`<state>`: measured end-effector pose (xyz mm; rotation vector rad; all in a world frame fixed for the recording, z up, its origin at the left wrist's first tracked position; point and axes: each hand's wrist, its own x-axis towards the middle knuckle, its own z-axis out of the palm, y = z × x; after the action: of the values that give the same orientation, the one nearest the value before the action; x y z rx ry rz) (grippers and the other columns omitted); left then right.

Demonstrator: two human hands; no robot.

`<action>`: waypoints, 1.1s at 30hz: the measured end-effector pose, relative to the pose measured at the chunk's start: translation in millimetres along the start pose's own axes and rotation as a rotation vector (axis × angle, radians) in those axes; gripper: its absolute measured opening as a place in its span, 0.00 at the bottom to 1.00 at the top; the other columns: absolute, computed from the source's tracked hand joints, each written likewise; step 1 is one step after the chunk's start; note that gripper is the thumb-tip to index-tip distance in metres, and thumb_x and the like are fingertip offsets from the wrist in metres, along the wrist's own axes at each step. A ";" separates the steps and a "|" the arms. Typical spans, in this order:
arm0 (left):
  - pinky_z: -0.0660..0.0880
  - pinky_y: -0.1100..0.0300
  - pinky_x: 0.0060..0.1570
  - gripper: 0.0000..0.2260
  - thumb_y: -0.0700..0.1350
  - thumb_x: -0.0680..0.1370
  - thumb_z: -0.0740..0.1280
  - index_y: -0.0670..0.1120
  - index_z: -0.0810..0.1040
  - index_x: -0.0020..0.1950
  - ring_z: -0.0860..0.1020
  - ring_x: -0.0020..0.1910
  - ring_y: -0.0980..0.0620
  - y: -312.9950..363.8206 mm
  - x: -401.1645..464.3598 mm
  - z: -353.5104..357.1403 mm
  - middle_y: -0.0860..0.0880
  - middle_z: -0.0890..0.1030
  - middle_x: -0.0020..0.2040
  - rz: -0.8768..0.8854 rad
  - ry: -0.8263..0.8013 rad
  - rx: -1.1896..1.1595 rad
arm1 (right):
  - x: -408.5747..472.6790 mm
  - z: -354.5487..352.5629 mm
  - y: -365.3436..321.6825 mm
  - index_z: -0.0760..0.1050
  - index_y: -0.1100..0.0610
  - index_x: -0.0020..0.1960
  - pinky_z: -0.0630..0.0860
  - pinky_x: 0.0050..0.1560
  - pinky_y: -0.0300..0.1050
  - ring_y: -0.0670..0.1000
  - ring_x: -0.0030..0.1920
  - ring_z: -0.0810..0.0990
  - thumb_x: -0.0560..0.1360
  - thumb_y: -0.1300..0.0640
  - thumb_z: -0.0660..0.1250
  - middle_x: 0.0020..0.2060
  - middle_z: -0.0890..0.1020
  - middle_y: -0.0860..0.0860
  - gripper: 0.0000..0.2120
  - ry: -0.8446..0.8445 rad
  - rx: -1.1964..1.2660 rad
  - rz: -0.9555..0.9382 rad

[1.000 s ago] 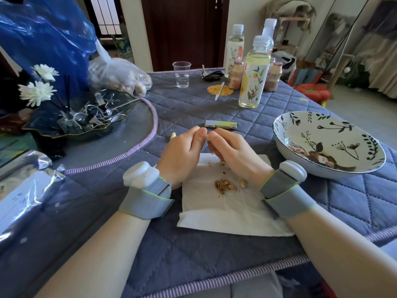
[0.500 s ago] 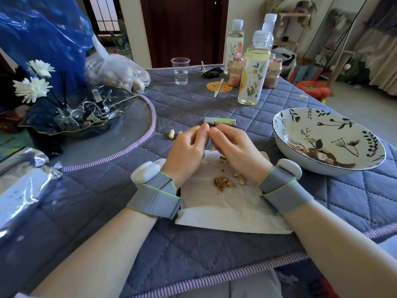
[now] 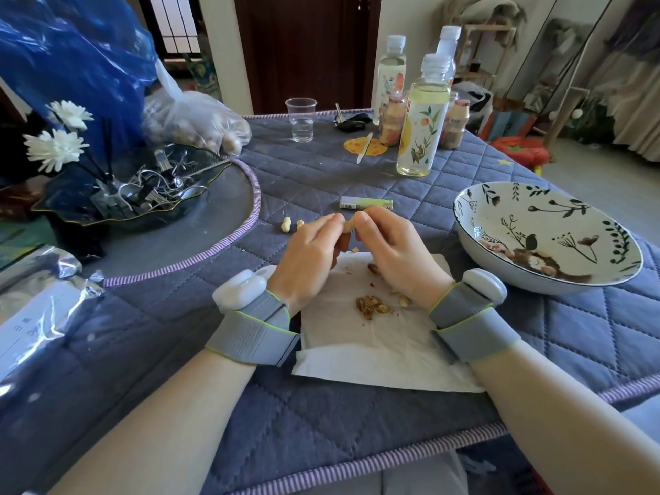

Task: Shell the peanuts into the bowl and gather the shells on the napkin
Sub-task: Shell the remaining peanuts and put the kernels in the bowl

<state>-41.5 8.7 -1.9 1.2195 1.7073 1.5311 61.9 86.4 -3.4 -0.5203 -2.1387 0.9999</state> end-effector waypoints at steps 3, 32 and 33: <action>0.59 0.65 0.28 0.16 0.46 0.80 0.53 0.44 0.66 0.34 0.61 0.24 0.58 1.7 -2.2 1.7 0.55 0.63 0.22 0.029 -0.081 0.045 | 0.3 -1.1 2.3 0.72 0.62 0.40 0.67 0.37 0.39 0.45 0.33 0.68 0.79 0.58 0.56 0.32 0.73 0.51 0.12 0.041 0.027 0.013; 0.62 0.70 0.26 0.08 0.47 0.75 0.67 0.47 0.80 0.37 0.65 0.21 0.59 3.8 1.4 -1.9 0.59 0.71 0.20 0.103 0.275 -0.089 | -2.6 3.8 4.8 0.69 0.56 0.44 0.67 0.33 0.35 0.46 0.31 0.68 0.77 0.56 0.61 0.31 0.73 0.48 0.05 0.079 0.012 0.034; 0.62 0.69 0.27 0.08 0.48 0.75 0.67 0.50 0.80 0.36 0.65 0.22 0.59 3.8 1.7 -2.0 0.59 0.71 0.21 0.089 0.284 -0.112 | -2.8 3.5 4.2 0.70 0.57 0.44 0.66 0.33 0.34 0.45 0.30 0.68 0.77 0.55 0.60 0.30 0.72 0.48 0.06 0.069 0.011 0.040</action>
<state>-43.0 9.0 2.5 1.0747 1.7319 1.9021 61.3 85.6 -9.5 -0.5859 -2.0682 1.0010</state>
